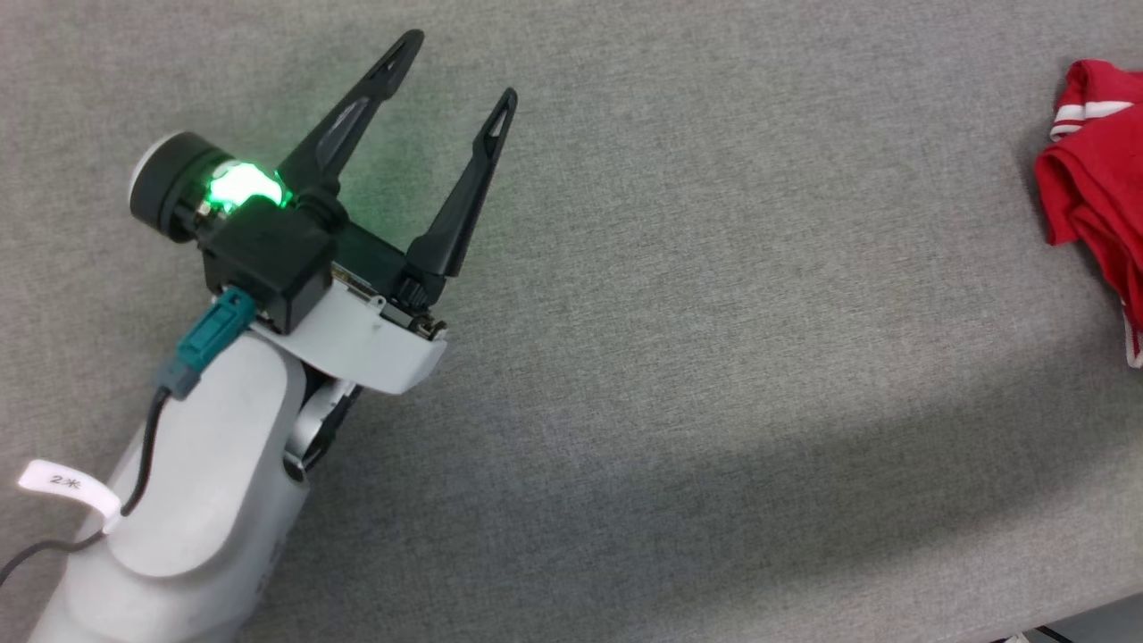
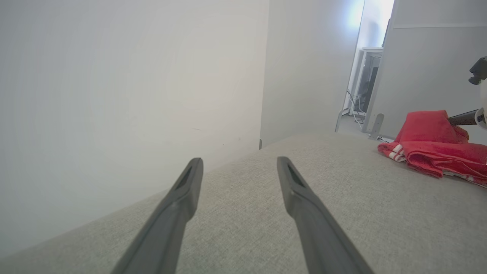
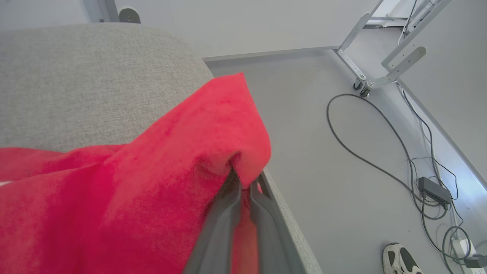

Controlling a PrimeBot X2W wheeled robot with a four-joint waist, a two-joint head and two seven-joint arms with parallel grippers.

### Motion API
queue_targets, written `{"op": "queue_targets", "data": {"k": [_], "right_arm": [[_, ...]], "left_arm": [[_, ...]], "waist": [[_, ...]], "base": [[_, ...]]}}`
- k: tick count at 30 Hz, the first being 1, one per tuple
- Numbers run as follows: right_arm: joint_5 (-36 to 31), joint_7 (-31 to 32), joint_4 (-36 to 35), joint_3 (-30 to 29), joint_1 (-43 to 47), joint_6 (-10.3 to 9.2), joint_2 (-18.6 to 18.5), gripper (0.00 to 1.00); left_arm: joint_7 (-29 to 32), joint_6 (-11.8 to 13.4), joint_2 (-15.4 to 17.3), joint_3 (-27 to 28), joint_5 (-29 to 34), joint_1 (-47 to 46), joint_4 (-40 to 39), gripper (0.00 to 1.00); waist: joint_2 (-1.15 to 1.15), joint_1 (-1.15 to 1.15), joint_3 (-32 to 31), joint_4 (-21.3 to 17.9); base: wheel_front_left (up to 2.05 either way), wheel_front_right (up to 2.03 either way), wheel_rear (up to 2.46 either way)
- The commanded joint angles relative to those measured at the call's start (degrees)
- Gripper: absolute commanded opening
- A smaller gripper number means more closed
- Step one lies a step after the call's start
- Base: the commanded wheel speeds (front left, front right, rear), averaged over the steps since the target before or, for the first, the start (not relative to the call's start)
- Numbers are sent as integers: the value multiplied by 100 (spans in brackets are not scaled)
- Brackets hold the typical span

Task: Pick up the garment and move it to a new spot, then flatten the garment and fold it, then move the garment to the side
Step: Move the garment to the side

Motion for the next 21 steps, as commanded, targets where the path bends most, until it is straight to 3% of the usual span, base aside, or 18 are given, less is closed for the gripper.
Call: {"op": "queue_targets", "data": {"k": [1, 3, 4, 5, 14, 21], "right_arm": [[-26, -68, 80, 14, -67, -10, 48, 0], [-46, -151, 253, 40, -111, -10, 65, 47], [-61, -182, 314, 58, -131, -10, 68, 94], [-67, -215, 379, 71, -147, -10, 68, 100], [-33, -426, 523, 266, -19, -10, -46, 100], [72, -457, -84, 891, 565, -10, 271, 100]], "left_arm": [[3, 3, 0, 9, 1, -8, -6, 100], [3, 3, -6, 6, 3, 13, 1, 100], [3, 3, -15, 12, 1, 26, 10, 100], [3, 3, -25, 21, -7, 47, 25, 100], [3, 3, -301, 95, -42, 425, 183, 100], [3, 3, -635, 392, -16, 1215, 358, 100]], "waist": [[0, 0, 12, 20], [0, 0, -4, 32], [0, 0, -22, 38], [0, 0, -48, 44], [0, 0, -552, 178], [0, 0, -1259, 420]], "base": [[0, 0, 0], [0, 0, 0], [0, 0, 0], [0, 0, 0], [0, 0, 0], [0, 0, 0]]}}
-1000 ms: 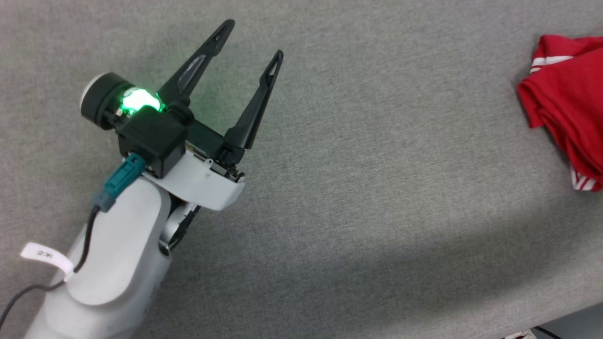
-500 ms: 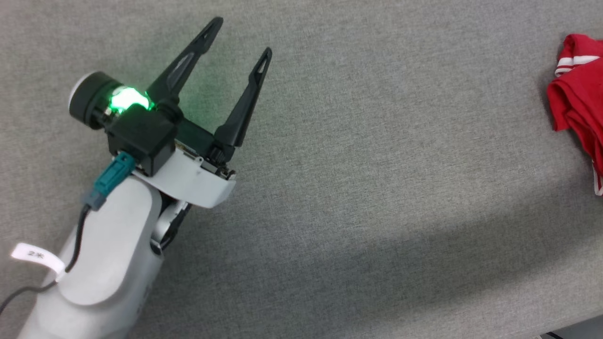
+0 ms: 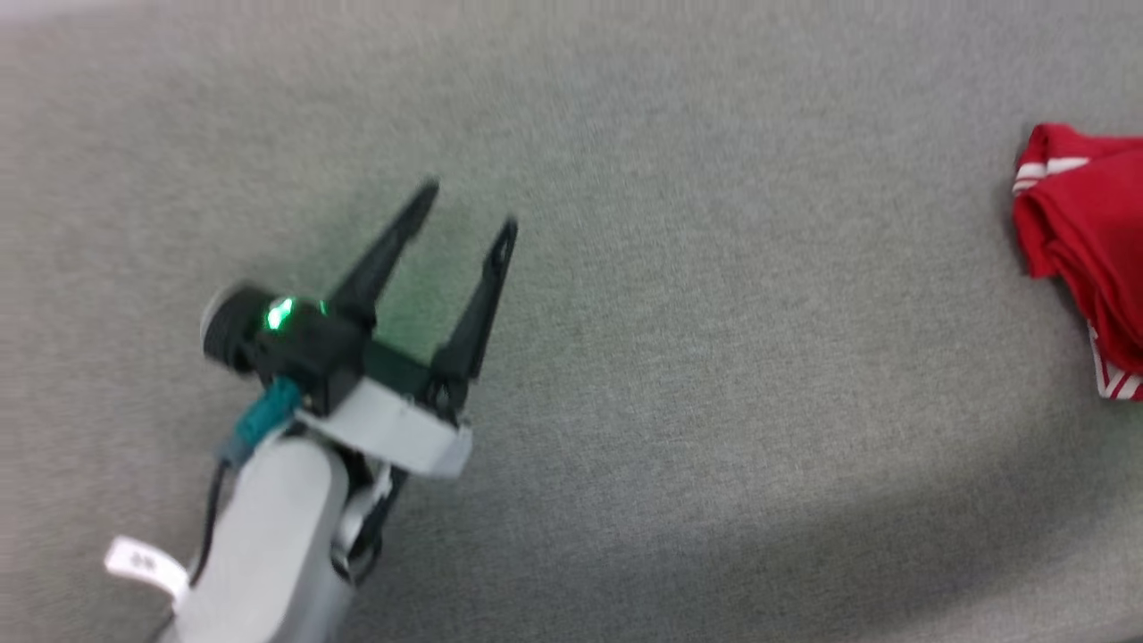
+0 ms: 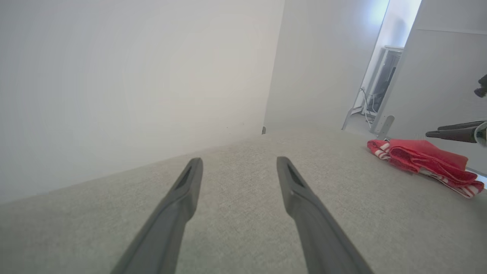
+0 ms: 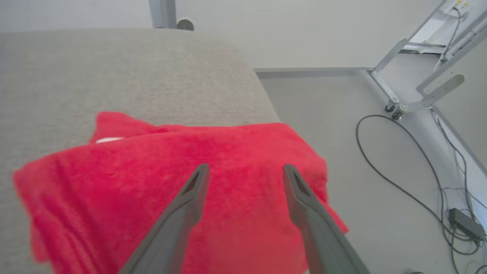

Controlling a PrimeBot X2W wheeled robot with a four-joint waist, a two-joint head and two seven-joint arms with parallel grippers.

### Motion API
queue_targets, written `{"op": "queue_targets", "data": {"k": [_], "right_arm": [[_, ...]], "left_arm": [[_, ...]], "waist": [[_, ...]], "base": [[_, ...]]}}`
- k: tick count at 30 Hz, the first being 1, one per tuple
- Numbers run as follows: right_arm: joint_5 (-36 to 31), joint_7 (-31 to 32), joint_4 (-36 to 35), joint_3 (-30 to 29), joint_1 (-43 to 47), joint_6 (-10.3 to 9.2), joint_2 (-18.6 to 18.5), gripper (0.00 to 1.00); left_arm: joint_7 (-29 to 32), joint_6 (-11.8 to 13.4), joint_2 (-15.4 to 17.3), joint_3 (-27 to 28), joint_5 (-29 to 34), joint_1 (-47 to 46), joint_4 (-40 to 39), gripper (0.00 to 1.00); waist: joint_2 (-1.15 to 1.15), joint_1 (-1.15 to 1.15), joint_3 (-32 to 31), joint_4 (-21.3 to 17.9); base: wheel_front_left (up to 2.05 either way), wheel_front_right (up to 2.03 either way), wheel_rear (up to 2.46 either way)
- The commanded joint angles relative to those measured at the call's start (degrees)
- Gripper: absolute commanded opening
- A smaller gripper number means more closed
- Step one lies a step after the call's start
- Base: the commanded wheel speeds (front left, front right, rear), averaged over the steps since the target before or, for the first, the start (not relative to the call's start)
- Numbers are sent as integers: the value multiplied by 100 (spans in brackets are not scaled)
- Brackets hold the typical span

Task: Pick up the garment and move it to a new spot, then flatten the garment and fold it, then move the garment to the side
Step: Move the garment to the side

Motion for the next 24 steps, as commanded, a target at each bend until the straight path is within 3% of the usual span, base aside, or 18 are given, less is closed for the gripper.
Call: {"op": "queue_targets", "data": {"k": [1, 13, 24], "right_arm": [[99, -52, -114, 107, 194, -10, 74, 100], [433, -453, -918, 1052, 1391, -10, 748, 100], [417, -729, -1404, 746, 1998, -10, 1219, 100]], "left_arm": [[3, 3, -76, 81, 15, 226, 39, 100], [3, 3, -555, 870, -66, 1815, 302, 100], [3, 3, -636, 1469, -38, 2629, 412, 100]], "waist": [[0, 0, -517, 256], [0, 0, -1457, 997], [0, 0, -2183, 1485]], "base": [[0, 0, 0], [0, 0, 0], [0, 0, 0]]}}
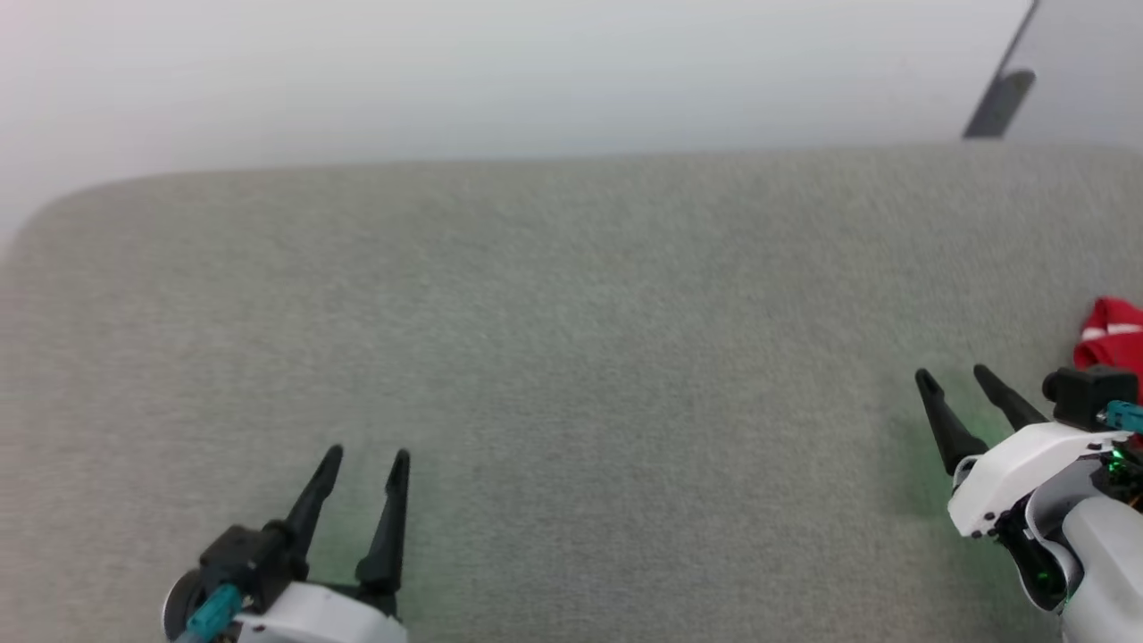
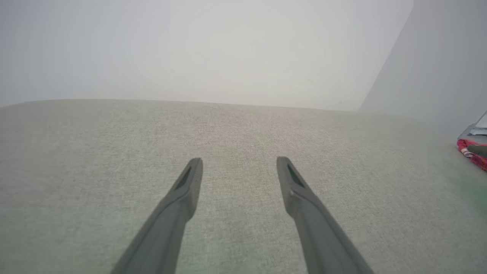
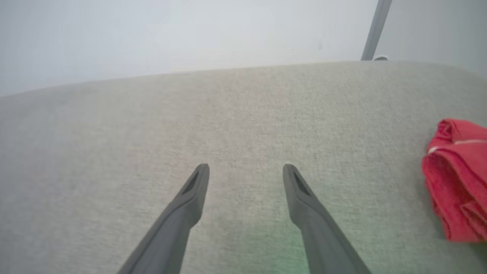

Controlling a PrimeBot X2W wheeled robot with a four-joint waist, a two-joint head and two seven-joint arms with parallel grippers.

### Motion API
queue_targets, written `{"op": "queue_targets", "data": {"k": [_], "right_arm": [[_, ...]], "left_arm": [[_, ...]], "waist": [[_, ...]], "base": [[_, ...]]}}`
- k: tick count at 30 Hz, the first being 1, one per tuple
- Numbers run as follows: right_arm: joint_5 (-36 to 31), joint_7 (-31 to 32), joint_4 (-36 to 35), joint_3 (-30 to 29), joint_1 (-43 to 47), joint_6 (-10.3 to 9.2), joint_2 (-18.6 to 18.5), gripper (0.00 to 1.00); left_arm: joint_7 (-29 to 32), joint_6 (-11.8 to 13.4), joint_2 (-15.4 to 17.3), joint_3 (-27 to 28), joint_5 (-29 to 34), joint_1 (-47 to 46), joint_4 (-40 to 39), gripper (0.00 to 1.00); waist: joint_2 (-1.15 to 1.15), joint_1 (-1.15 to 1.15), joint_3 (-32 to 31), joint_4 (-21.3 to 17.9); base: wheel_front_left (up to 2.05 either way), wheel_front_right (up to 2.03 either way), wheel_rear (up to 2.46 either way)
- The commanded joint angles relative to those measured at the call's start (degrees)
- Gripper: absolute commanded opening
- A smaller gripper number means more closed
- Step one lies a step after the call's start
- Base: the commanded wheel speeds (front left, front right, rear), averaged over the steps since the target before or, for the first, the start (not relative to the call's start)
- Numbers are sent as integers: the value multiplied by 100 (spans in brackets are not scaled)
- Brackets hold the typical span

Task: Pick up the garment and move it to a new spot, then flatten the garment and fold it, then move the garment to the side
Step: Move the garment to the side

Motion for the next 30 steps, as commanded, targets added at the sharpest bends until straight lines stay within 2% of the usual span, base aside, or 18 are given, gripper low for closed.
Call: {"op": "queue_targets", "data": {"k": [1, 4, 17, 30], "right_arm": [[-116, -28, -174, -208, 157, -10, 11, 100], [-225, -28, -425, -457, 352, -10, 76, 100], [-1335, -31, -2289, -2036, 1790, -10, 439, 100], [-1810, -32, -3477, -2858, 3004, -10, 675, 100]], "left_arm": [[3, 3, -4, 55, 29, 140, -4, 100], [3, 3, 7, 104, 32, 234, -21, 100], [3, 3, -43, 423, 30, 669, -311, 100], [3, 3, -111, 646, -53, 1284, -924, 100]], "waist": [[0, 0, -450, 351], [0, 0, -551, 398], [0, 0, -852, 583], [0, 0, -941, 651]], "base": [[0, 0, 0], [0, 0, 0], [0, 0, 0], [0, 0, 0]]}}
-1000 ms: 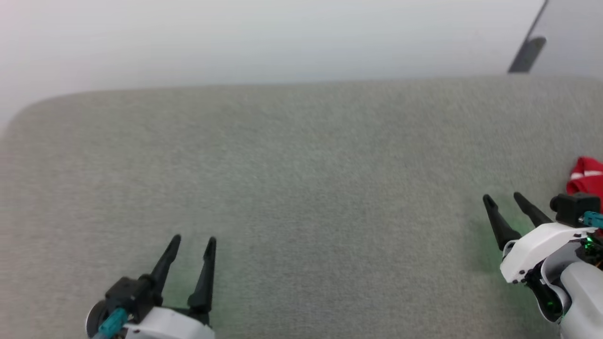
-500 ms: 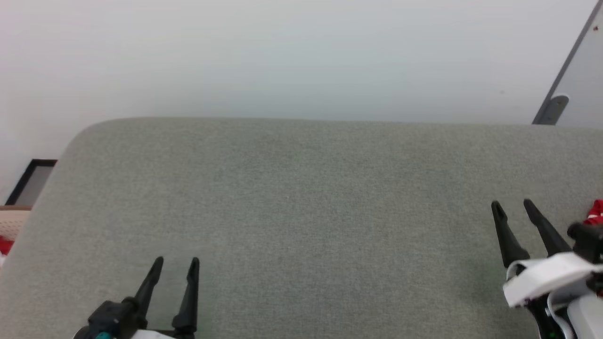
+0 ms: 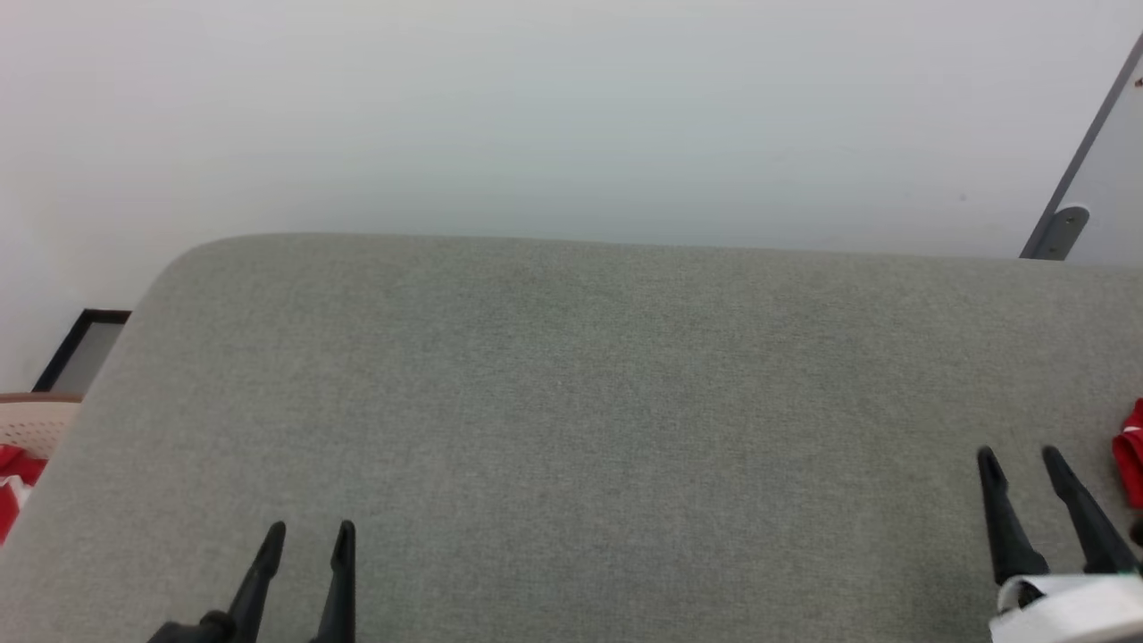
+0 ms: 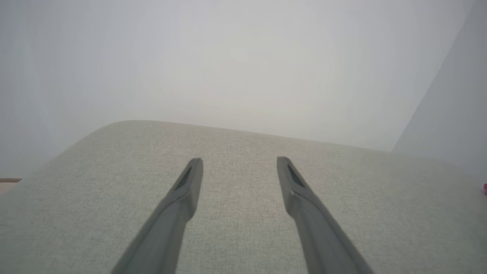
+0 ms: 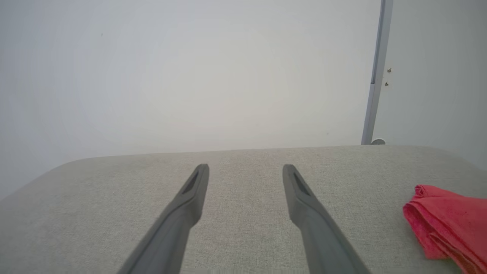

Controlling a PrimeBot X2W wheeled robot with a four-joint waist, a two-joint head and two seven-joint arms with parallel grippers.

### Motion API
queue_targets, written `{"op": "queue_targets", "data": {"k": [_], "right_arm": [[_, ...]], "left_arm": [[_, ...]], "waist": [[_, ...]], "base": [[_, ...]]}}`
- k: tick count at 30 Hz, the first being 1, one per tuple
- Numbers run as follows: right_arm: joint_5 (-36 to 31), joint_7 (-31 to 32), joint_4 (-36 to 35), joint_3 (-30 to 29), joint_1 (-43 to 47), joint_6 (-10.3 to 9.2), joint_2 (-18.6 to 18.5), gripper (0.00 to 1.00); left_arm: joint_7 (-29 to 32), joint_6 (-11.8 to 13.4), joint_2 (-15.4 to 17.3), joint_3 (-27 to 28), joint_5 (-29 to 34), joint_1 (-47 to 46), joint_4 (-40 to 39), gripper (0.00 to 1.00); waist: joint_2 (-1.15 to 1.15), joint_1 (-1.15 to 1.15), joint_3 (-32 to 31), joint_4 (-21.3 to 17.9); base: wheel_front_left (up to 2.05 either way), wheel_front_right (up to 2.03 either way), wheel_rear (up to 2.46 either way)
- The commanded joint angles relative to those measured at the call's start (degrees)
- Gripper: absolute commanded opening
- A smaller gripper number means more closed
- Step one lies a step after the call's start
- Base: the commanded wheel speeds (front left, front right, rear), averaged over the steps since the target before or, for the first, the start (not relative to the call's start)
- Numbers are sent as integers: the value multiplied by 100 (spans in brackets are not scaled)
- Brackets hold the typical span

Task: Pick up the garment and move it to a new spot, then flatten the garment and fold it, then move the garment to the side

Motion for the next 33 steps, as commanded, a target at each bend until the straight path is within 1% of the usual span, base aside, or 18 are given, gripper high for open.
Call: {"op": "queue_targets", "data": {"k": [1, 9, 17, 22, 33], "right_arm": [[-56, -25, -89, -74, 114, -10, 49, 100], [-337, 136, -839, -469, 733, -10, 232, 100], [-618, 312, -1402, -707, 1039, -10, 464, 100], [-672, 366, -1561, -782, 1132, -10, 582, 100], [-690, 425, -1667, -793, 1153, -10, 698, 100]], "left_arm": [[3, 3, 9, -7, 2, 82, -46, 100], [3, 3, -51, 138, -8, 280, -395, 100], [3, 3, -51, 133, -22, 308, -487, 100], [3, 3, -53, 106, -49, 296, -496, 100], [3, 3, -26, 27, -105, 264, -421, 100]], "waist": [[0, 0, -7, 21], [0, 0, -11, 35], [0, 0, -2, 28], [0, 0, 6, 13], [0, 0, 32, 29]], "base": [[0, 0, 0], [0, 0, 0], [0, 0, 0], [0, 0, 0], [0, 0, 0]]}}
